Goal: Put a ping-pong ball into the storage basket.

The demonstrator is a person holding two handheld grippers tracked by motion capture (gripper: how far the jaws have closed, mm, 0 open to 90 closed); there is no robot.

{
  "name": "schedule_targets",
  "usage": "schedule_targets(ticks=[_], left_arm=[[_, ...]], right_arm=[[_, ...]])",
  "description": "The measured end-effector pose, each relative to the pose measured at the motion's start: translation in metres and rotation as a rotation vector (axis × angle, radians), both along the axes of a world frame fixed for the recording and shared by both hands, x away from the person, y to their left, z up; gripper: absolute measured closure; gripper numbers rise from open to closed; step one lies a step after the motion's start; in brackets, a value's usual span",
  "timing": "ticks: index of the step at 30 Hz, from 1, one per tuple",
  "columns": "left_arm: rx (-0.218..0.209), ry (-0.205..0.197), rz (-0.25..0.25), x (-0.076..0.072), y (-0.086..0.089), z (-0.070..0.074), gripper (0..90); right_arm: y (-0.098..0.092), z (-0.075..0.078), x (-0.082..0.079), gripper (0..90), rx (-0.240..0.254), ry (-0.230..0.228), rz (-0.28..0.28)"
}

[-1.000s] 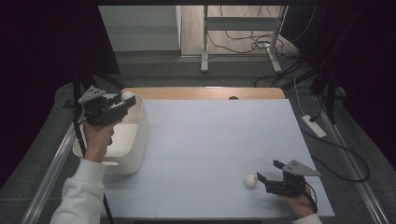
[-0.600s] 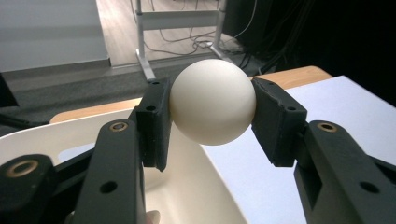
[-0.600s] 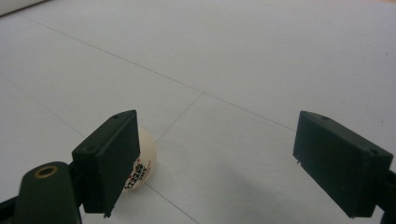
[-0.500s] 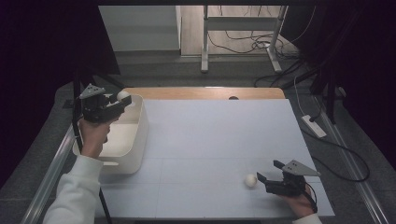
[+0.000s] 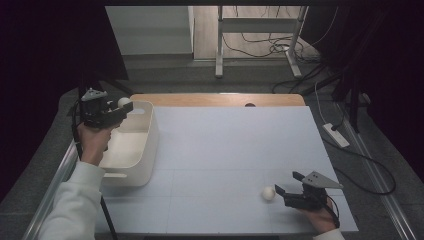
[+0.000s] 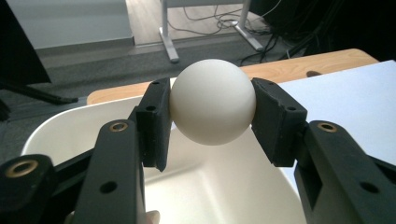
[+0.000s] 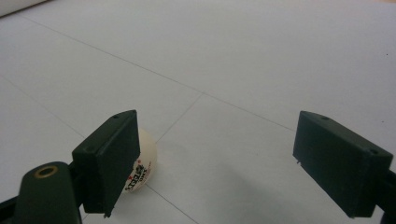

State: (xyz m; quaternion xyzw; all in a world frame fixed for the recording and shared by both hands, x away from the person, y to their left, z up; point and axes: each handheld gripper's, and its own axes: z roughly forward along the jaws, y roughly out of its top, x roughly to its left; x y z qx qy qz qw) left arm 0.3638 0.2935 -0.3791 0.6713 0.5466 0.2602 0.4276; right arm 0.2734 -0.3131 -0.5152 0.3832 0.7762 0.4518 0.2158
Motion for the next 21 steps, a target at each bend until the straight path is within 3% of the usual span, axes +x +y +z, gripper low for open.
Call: schedule_targets(ticks=[21], left_arm=[[0.037,0.141,-0.006,0.024,-0.001,-0.019,50.4]], right_arm=[[0.0,0.0,0.001,14.7,-0.005,0.003,-0.003]])
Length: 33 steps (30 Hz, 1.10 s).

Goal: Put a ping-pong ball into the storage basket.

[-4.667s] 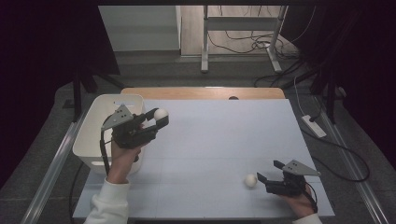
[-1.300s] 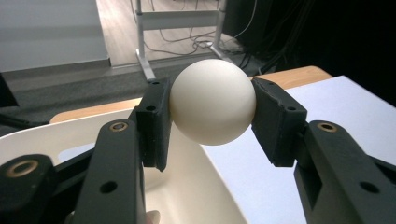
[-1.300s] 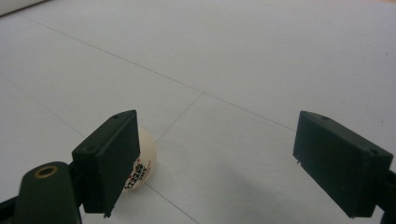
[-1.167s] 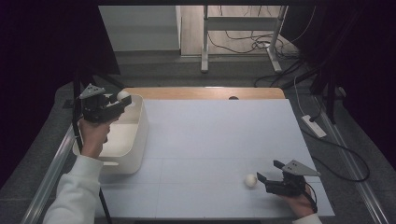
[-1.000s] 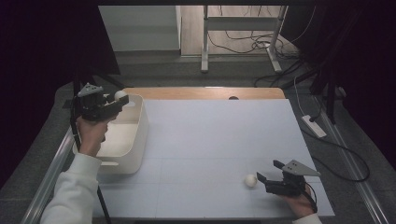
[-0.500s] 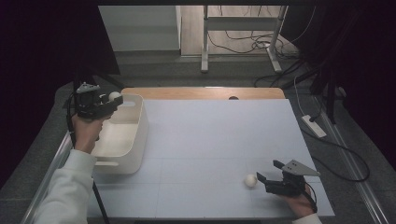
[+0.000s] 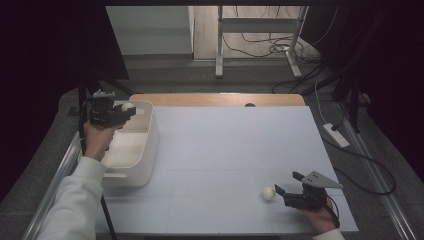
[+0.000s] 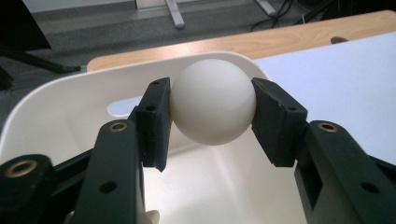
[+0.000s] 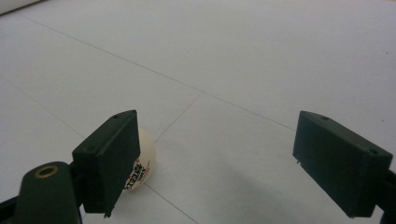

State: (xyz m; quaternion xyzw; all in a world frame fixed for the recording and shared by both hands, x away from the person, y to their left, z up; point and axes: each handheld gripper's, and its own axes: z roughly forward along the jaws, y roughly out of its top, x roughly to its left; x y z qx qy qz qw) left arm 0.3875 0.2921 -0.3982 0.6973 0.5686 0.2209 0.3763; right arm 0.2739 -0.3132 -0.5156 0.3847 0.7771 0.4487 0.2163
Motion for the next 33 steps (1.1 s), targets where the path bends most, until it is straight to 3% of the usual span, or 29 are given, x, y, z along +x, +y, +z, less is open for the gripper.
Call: schedule_targets(ticks=[13,26,28,31,33], left_arm=[[0.015,0.104,-0.023,0.01,-0.001,-0.014,50.3],[-0.001,0.099,-0.015,0.009,0.002,-0.014,49.6],[0.019,0.084,-0.007,0.008,0.002,-0.012,42.1],[-0.002,0.09,-0.009,0.008,0.002,-0.01,24.7],[-0.009,0.082,-0.012,0.007,0.001,-0.008,19.7]], right_arm=[[0.001,0.0,0.0,14.8,-0.002,0.002,0.001],[0.0,0.0,0.0,14.8,-0.002,0.0,0.001],[0.0,0.0,0.0,14.8,-0.001,-0.001,0.0],[0.0,0.0,0.0,14.8,-0.002,0.0,0.0],[0.0,0.0,0.0,14.8,-0.003,-0.001,0.0]])
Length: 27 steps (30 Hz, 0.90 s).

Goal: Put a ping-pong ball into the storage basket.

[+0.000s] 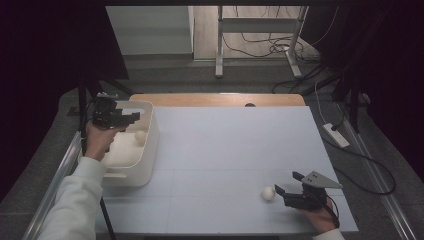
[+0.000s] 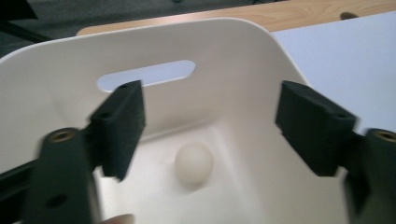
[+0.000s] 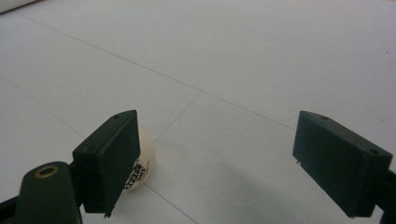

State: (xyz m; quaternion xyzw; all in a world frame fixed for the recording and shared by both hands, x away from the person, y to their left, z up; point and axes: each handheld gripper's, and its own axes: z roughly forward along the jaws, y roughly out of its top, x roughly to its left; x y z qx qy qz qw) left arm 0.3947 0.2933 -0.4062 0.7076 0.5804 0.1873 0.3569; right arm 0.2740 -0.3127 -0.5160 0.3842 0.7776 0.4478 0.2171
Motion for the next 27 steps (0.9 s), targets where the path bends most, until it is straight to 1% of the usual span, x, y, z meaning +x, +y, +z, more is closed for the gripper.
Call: schedule_targets(ticks=[3,8,10,16,20,22,23,27], left_arm=[[-0.002,-0.009,-0.005,-0.001,-0.001,0.001,15.3],[-0.005,-0.019,-0.014,-0.002,-0.002,0.003,14.2],[-0.001,-0.03,-0.011,-0.003,-0.003,0.004,13.6],[-0.023,-0.053,-0.026,-0.008,-0.005,0.009,13.6],[-0.034,-0.078,-0.046,-0.012,-0.008,0.012,13.6],[-0.041,-0.099,-0.052,-0.016,-0.011,0.016,13.5],[-0.041,-0.099,-0.052,-0.016,-0.011,0.016,13.6],[-0.061,-0.124,-0.078,-0.022,-0.017,0.021,13.6]], right_arm=[[0.0,0.0,0.0,14.8,0.0,0.001,0.001],[0.0,0.0,0.0,14.8,0.0,0.003,0.0],[0.0,0.0,0.0,14.8,0.0,0.003,0.001],[0.0,0.0,0.0,14.8,0.001,0.003,0.002],[0.0,0.0,0.0,14.8,0.0,0.002,0.001],[0.0,0.0,0.0,14.9,0.001,0.002,0.001],[0.0,0.0,0.0,14.9,0.001,0.002,0.001],[0.0,0.0,0.0,14.8,0.0,0.002,0.001]])
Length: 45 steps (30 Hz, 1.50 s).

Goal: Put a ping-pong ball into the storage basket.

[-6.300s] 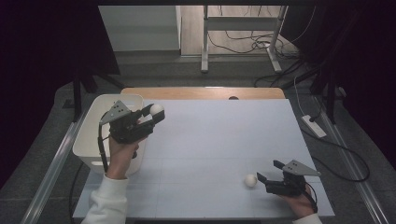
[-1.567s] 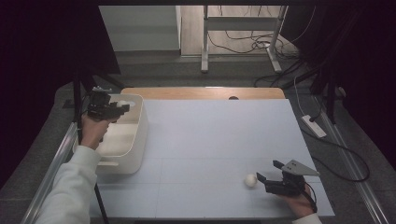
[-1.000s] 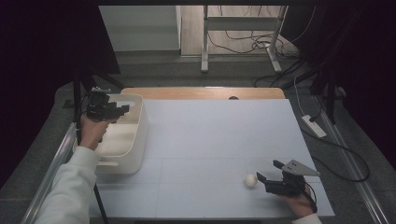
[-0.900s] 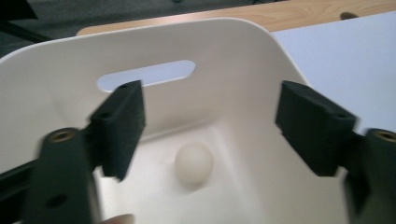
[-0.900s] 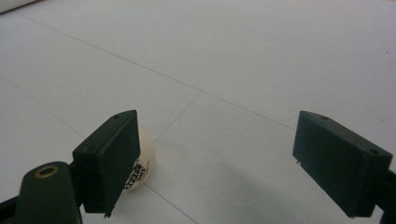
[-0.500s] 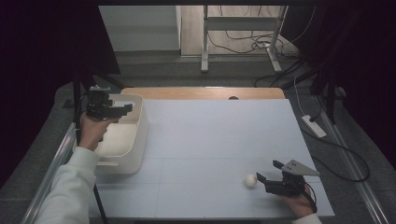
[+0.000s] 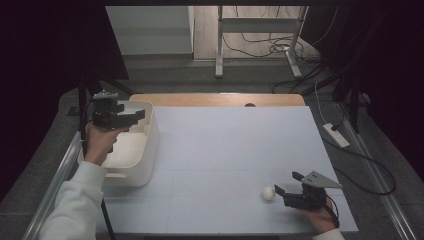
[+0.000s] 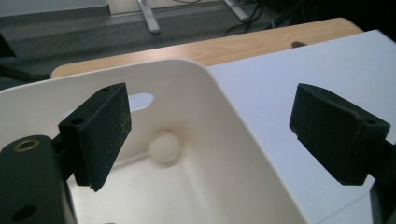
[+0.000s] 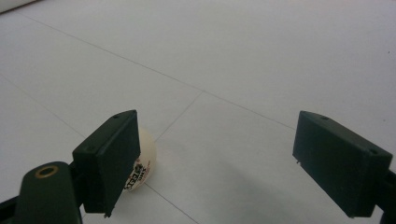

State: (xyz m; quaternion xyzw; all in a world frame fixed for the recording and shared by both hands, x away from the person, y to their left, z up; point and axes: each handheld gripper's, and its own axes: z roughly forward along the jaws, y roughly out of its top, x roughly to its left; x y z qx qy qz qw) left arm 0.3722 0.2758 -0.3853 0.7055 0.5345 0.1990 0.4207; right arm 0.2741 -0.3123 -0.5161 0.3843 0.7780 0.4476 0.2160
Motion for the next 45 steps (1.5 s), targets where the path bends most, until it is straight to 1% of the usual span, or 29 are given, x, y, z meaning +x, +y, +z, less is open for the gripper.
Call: schedule_targets(ticks=[2,4,5,6,7,10,14,18,21,27,29,31,32,34,35,45], left_arm=[[-0.012,-0.01,-0.016,-0.003,-0.003,0.002,13.6],[-0.038,-0.018,-0.039,-0.005,-0.005,0.002,13.6],[-0.038,-0.018,-0.039,-0.005,-0.005,0.002,13.7],[-0.041,-0.033,-0.047,-0.007,-0.006,0.002,13.8],[-0.041,-0.033,-0.047,-0.007,-0.006,0.002,14.0],[-0.074,-0.04,-0.063,-0.009,-0.006,0.002,14.1],[-0.094,-0.054,-0.08,-0.013,-0.009,0.002,14.2],[-0.116,-0.059,-0.101,-0.017,-0.013,0.001,14.3],[-0.117,-0.065,-0.119,-0.021,-0.017,0.001,14.4],[-0.119,-0.087,-0.17,-0.028,-0.029,0.004,14.4],[-0.125,-0.091,-0.182,-0.029,-0.032,0.004,14.5],[-0.127,-0.092,-0.187,-0.03,-0.034,0.004,14.4],[-0.118,-0.094,-0.198,-0.031,-0.037,0.004,14.4],[-0.119,-0.092,-0.211,-0.032,-0.04,0.003,14.4],[-0.114,-0.093,-0.215,-0.033,-0.041,0.003,14.4],[-0.14,-0.092,-0.24,-0.034,-0.048,-0.001,14.8]], right_arm=[[0.0,0.0,0.0,14.8,0.003,0.0,0.0],[0.0,0.0,0.0,14.8,0.002,0.001,0.0],[0.0,0.0,0.0,14.8,0.002,0.001,0.001],[0.0,0.0,0.0,14.8,0.002,0.001,0.001],[0.0,0.0,0.0,14.8,0.002,0.001,0.001],[0.0,0.0,0.001,14.8,0.002,0.002,0.0],[0.001,0.0,0.002,14.8,-0.001,0.003,0.001],[0.002,0.0,0.004,14.8,-0.005,0.004,0.003],[0.003,0.0,0.004,14.8,-0.003,0.004,0.006],[0.002,0.0,0.004,14.9,0.001,0.003,-0.003],[0.002,0.0,0.004,14.9,0.002,0.003,-0.003],[0.003,0.0,0.004,14.9,0.002,0.004,-0.002],[0.003,0.0,0.004,14.9,0.002,0.004,-0.002],[0.003,0.0,0.004,15.0,0.001,0.004,-0.001],[0.003,0.0,0.004,15.0,0.002,0.003,-0.002],[0.003,0.0,0.004,15.2,0.001,0.004,-0.003]])
